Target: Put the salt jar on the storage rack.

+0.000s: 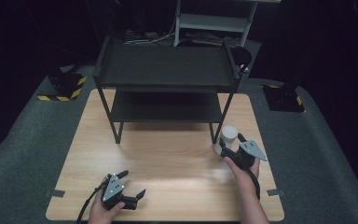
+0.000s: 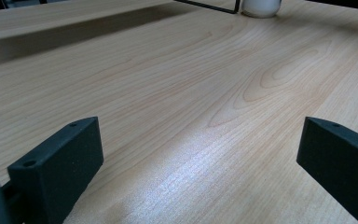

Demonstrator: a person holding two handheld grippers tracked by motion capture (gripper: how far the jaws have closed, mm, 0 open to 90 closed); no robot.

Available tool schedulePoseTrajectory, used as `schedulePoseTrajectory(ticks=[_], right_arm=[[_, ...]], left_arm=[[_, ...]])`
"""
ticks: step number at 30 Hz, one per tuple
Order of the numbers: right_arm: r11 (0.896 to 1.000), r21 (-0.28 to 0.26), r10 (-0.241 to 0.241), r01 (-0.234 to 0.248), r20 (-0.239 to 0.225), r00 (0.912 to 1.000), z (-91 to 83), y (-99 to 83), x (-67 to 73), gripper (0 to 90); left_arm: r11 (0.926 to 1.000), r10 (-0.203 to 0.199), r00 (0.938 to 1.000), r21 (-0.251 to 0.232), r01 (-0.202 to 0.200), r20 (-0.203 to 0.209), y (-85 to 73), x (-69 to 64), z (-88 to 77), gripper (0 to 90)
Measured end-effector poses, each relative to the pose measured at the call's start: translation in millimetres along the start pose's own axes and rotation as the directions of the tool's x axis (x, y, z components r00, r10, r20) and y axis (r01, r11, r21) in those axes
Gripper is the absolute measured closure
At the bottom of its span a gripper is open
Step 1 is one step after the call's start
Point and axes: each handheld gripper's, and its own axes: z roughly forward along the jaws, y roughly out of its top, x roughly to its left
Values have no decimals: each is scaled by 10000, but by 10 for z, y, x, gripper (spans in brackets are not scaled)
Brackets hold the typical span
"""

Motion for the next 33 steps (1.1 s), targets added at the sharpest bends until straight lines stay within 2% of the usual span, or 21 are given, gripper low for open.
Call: schedulePoseTrajectory(ticks=[7, 13, 19, 23, 29, 33], right_arm=[[9999, -148, -48, 48, 48, 10000, 78, -26, 24, 343], [9999, -165, -23, 23, -3, 10000, 91, -28, 10, 348], [9998, 135, -157, 157, -24, 9999, 77, 57, 12, 351], [9994, 138, -310, 310, 17, 9995, 22, 70, 57, 351], [9995, -5, -328, 328, -399, 9987, -129, 139, 111, 350], [9992, -2, -395, 396, -681, 9969, -219, 226, 202, 350]], left_arm=[[10000, -18, 10000, 7, 18, 7, 1, 3, 1, 5], [10000, -8, 10000, 9, 8, -11, 2, -1, 1, 5], [10000, -17, 10000, 11, 17, -6, 2, 0, 1, 5], [10000, -21, 10000, 11, 21, -3, 2, 0, 1, 5], [10000, -4, 10000, 10, 4, 6, 2, 0, 0, 5], [10000, 0, 10000, 21, 0, 8, 4, 0, 1, 5]])
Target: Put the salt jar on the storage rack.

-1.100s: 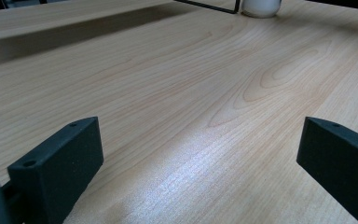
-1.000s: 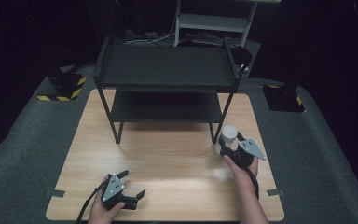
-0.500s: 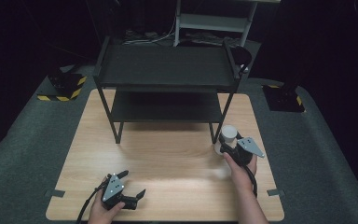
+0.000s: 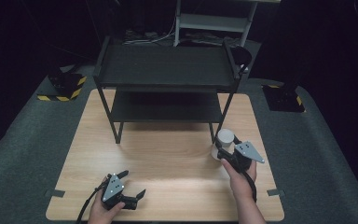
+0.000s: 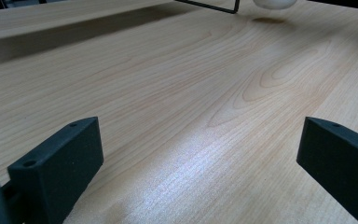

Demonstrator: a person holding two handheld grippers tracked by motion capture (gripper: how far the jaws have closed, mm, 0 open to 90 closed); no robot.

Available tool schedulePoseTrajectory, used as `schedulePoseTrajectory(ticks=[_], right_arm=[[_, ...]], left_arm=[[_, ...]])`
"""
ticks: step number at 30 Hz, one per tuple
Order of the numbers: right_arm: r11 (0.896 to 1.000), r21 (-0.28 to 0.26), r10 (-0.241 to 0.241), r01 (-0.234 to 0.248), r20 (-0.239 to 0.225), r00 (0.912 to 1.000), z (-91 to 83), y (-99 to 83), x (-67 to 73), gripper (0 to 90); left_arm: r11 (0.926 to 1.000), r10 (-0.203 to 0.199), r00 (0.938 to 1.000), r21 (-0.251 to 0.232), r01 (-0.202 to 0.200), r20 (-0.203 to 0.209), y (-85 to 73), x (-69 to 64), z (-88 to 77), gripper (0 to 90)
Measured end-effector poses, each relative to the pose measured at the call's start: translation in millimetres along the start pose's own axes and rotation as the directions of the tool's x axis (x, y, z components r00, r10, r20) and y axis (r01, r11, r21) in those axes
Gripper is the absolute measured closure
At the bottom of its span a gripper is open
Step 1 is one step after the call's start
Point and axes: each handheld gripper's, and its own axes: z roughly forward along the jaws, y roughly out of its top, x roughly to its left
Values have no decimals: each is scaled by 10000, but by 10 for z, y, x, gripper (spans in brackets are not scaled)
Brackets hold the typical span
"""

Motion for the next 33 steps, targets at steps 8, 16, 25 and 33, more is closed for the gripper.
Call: schedulePoseTrajectory(ticks=[8, 16, 25, 33], right_arm=[[9990, -420, 121, -151, -721, 9973, -88, 188, 170, 350], [9986, -502, 88, -148, -1179, 9930, -53, 456, 316, 350], [9978, -657, -121, 21, -1521, 9883, 20, 838, 452, 350], [9964, -848, -231, 72, -1873, 9820, 124, 1159, 587, 350]], left_arm=[[10000, -2, 10000, -4, 2, 10, -1, 1, 0, 5], [10000, 9, 10000, -6, -9, 5, -1, 0, -1, 5], [10000, -10, 10000, 14, 10, 15, 3, 6, 0, 5], [10000, -35, 10000, 6, 35, 20, 2, 7, 2, 5]])
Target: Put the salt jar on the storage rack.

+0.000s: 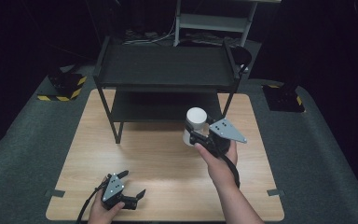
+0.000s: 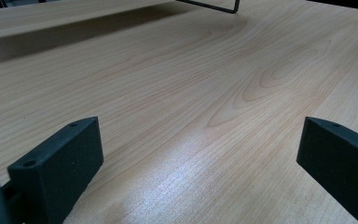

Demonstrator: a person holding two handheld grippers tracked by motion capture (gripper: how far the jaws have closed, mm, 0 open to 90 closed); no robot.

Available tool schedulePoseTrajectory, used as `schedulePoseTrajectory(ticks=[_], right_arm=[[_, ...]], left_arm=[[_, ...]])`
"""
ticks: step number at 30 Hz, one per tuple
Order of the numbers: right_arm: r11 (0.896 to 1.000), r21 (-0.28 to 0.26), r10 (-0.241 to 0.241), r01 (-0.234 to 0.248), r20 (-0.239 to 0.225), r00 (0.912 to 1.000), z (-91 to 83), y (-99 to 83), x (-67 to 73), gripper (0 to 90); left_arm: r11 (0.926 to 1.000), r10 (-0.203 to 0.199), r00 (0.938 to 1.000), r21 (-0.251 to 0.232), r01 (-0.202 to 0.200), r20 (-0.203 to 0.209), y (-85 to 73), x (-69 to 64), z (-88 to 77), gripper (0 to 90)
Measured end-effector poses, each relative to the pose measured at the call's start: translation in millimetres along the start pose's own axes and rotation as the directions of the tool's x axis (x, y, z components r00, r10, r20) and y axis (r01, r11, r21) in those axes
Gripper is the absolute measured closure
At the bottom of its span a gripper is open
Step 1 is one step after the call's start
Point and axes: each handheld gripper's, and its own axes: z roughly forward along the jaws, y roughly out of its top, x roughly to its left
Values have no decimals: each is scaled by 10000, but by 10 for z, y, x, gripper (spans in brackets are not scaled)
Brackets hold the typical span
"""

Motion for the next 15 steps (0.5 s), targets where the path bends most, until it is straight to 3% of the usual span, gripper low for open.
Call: schedulePoseTrajectory(ticks=[4, 15], right_arm=[[10000, 67, 18, -17, -205, 9998, 154, 153, 36, 350], [9994, 348, -43, 50, -214, 9998, 485, 345, 72, 350]], left_arm=[[10000, 20, 10000, 3, -20, 2, 1, 2, -1, 5], [10000, 56, 10000, -10, -56, 29, -2, 5, -2, 5]])
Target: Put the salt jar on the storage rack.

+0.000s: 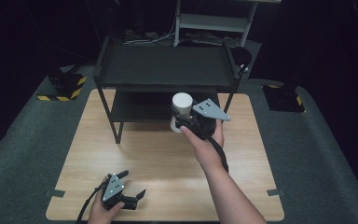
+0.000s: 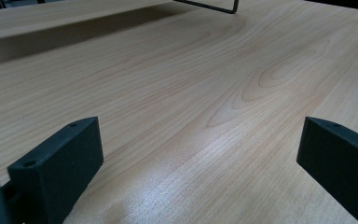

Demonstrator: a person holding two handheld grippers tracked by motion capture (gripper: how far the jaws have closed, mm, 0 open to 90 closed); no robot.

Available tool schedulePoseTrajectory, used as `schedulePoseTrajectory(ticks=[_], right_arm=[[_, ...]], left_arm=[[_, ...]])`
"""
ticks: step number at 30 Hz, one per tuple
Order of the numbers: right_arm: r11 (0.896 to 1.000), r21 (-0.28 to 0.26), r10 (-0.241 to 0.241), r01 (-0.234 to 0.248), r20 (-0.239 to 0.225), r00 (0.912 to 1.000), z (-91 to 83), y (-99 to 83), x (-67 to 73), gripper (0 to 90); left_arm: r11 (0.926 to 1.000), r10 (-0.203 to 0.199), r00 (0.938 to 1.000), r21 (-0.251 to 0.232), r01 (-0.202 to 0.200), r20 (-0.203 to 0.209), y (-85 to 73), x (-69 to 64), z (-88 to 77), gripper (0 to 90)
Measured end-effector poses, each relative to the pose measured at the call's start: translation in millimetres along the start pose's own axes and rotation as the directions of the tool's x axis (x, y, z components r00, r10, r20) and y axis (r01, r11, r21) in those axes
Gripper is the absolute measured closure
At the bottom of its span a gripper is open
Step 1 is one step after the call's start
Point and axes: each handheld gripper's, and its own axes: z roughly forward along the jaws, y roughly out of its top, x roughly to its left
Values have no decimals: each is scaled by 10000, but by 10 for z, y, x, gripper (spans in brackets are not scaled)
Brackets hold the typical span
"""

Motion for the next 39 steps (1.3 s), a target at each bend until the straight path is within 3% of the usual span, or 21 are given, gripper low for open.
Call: schedulePoseTrajectory(ticks=[4, 10, 23, 31, 35, 39], right_arm=[[9998, 122, -152, 150, 179, 9997, 118, 46, 26, 350], [9997, 252, 45, -53, 304, 9995, 271, 89, -12, 350], [9998, 210, 43, -60, 802, 9968, 553, 49, -80, 350], [10000, -12, 83, -82, 996, 9950, 642, -13, -97, 350], [9994, -78, 348, -342, 960, 9948, 669, -51, -139, 350], [9997, -165, 197, -181, 965, 9951, 681, -82, -127, 348]], left_arm=[[10000, -6, 10000, -5, 6, -3, 0, -1, 1, 5], [10000, -20, 10000, 32, 20, 26, 7, 2, 0, 5], [10000, -12, 10000, 20, 12, 50, 4, 8, 1, 5], [10000, -31, 10000, -4, 31, 61, 1, 9, 2, 5], [10000, -29, 10000, -15, 29, 47, -1, 7, 3, 5], [10000, -32, 10000, -16, 32, 44, -1, 6, 3, 5]])
